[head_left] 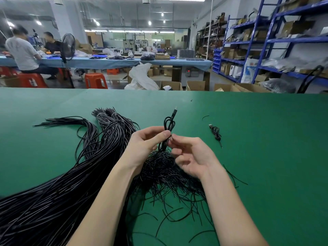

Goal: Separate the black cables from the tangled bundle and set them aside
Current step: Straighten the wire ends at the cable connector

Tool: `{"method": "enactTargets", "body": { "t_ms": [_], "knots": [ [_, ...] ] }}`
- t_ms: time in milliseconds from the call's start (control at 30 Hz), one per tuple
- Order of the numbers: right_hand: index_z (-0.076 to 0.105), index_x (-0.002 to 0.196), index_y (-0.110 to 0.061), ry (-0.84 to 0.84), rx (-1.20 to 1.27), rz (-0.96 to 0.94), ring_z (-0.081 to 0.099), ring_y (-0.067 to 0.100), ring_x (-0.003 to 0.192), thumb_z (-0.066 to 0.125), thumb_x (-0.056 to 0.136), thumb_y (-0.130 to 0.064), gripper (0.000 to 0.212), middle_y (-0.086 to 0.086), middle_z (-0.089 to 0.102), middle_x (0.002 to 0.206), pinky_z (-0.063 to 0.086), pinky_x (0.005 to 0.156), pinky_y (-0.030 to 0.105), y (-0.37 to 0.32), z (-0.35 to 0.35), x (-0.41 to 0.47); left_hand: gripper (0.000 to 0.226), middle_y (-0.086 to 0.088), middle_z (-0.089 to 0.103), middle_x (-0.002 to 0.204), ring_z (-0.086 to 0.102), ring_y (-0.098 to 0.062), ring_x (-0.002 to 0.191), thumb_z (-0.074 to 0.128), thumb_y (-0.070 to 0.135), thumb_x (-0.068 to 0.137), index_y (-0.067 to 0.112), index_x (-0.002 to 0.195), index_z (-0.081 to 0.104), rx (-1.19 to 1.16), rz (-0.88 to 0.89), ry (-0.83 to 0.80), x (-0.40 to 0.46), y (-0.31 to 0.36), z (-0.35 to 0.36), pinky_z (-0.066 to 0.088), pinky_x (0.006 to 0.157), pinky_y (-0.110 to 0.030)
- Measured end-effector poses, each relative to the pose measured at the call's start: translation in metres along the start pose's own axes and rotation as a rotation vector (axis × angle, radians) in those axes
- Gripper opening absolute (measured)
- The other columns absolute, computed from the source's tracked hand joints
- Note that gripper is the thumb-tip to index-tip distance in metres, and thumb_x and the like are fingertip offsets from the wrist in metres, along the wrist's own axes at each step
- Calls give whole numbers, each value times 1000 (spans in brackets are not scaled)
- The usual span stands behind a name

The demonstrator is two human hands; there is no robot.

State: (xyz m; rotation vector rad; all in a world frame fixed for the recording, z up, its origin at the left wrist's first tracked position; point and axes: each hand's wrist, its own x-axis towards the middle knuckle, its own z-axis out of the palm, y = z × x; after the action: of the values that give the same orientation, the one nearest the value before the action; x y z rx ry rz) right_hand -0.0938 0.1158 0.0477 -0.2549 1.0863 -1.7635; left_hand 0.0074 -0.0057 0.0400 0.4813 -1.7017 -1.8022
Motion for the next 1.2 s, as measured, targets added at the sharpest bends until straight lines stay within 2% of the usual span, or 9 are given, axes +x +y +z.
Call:
{"method": "enactTargets", "body": {
  "t_ms": [100, 233, 467, 533, 667, 733, 900, 1033, 1200],
  "knots": [
    [76, 84, -16, 17, -220, -104, 43, 4, 54, 76, 86, -19, 3, -4, 75, 82, 27, 38, 12, 1, -2, 1, 40, 5, 77, 100, 62, -7, 92, 87, 45, 61, 25, 94, 81, -28, -66, 2, 1, -1, -2, 39, 79, -31],
    [75, 97, -33, 217, -944, -750, 52, 13, 58, 80, 86, -24, 15, -18, 76, 94, 50, 60, 17, -2, -8, 2, 50, 2, 76, 101, 60, -13, 93, 81, 47, 60, 19, 101, 78, -121, -181, -23, 1, 0, -4, 38, 84, -34],
    [78, 79, -36, 314, -1170, -1045, 58, 11, 60, 79, 84, -42, 9, -21, 72, 79, 51, 61, 27, 2, -9, 3, 50, 1, 75, 106, 59, -12, 95, 79, 44, 63, 17, 104, 78, -137, -184, -51, -3, 3, -3, 39, 83, -31],
    [80, 70, -31, 320, -933, -865, 50, 6, 51, 81, 83, -33, 14, -10, 73, 69, 42, 49, 20, 4, -3, 7, 45, 4, 76, 103, 60, -8, 93, 81, 44, 61, 18, 97, 80, -112, -122, -19, -4, 4, -1, 39, 79, -32],
    [76, 58, -12, 64, 48, 5, 39, 4, 43, 77, 74, -10, 17, 1, 65, 65, 21, 32, 13, 4, 4, 5, 31, 11, 73, 74, 58, 6, 63, 83, 34, 64, 17, 89, 79, -22, 108, 47, -2, 3, 3, 42, 63, -11],
    [73, 63, -10, -24, 262, 125, 41, 4, 44, 76, 74, -11, 11, 0, 64, 68, 20, 32, 12, 10, 4, 3, 29, 11, 73, 72, 57, 6, 58, 83, 32, 65, 16, 89, 79, -10, 152, 46, -1, 5, 4, 41, 59, -6],
    [77, 92, -24, 255, -542, -556, 57, 3, 56, 83, 84, -27, 11, -12, 77, 90, 47, 49, 16, 8, 7, 6, 40, 2, 76, 98, 58, -8, 88, 80, 41, 62, 19, 95, 79, -128, -56, 82, 1, 5, -3, 36, 71, -29],
    [77, 95, -36, 295, -1110, -1029, 60, 7, 63, 81, 82, -40, 14, -27, 72, 94, 52, 70, 16, 8, -4, 4, 24, 8, 76, 93, 65, 2, 74, 78, 41, 65, 28, 85, 81, -179, -177, 15, -1, 6, -3, 37, 74, -31],
    [82, 89, -28, 385, -1231, -1276, 58, 7, 60, 78, 89, -34, 8, -18, 74, 85, 53, 63, 29, 17, -2, 8, 9, 12, 76, 88, 64, 5, 66, 76, 41, 69, 34, 73, 81, -168, -207, -17, -2, 6, -3, 38, 73, -30]
  ]
}}
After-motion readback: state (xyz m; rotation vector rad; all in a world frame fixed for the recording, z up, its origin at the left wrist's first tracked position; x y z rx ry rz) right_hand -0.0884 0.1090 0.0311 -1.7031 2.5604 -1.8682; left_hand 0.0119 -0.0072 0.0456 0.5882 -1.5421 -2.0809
